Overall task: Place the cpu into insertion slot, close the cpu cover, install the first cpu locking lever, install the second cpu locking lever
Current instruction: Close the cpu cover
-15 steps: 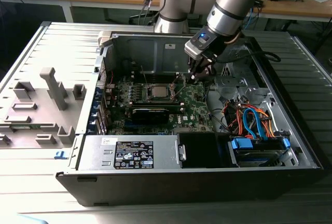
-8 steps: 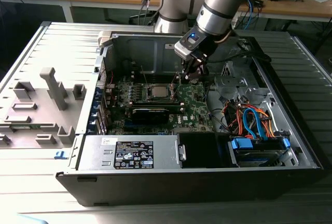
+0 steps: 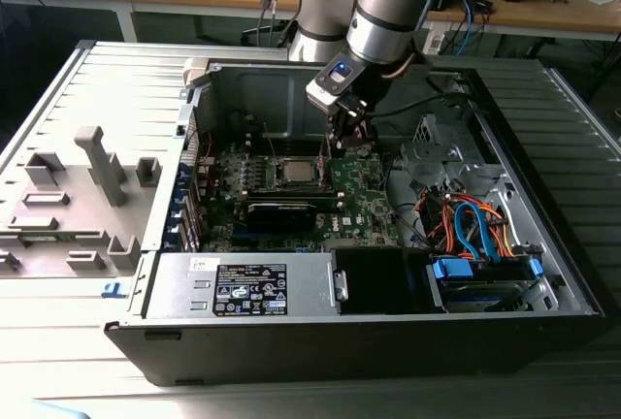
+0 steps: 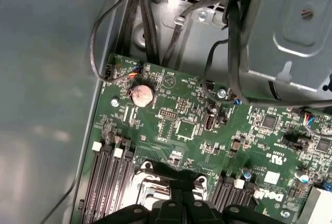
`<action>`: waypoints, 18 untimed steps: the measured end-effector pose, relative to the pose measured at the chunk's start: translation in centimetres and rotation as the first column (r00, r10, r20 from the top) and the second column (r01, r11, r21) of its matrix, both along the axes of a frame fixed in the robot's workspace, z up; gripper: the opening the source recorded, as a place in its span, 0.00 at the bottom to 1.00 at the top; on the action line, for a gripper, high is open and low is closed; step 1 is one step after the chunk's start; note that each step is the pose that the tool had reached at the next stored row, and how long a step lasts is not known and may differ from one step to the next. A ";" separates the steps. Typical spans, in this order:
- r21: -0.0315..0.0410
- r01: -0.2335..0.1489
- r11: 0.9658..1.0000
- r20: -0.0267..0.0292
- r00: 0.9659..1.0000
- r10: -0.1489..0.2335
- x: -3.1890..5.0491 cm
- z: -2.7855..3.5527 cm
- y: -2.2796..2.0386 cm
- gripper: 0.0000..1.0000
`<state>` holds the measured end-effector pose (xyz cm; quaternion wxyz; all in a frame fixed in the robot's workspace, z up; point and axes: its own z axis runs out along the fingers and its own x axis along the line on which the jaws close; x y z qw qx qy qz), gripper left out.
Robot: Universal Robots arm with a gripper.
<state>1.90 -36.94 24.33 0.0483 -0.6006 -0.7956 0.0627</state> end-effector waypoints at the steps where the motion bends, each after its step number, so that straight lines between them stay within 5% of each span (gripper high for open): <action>1: 0.000 0.000 1.000 0.005 1.000 0.000 -0.21 0.00 0.00 0.11; 4: 0.000 0.000 1.000 0.021 1.000 0.000 -1.28 0.00 0.00 0.11; 5: 0.000 0.000 1.000 0.023 1.000 0.000 -1.67 -0.02 0.00 0.11; 10: 0.000 0.000 1.000 0.024 1.000 0.000 -3.61 -0.31 0.01 0.11; 18: 0.000 0.000 1.000 0.025 1.000 0.000 -5.68 -1.67 0.00 0.11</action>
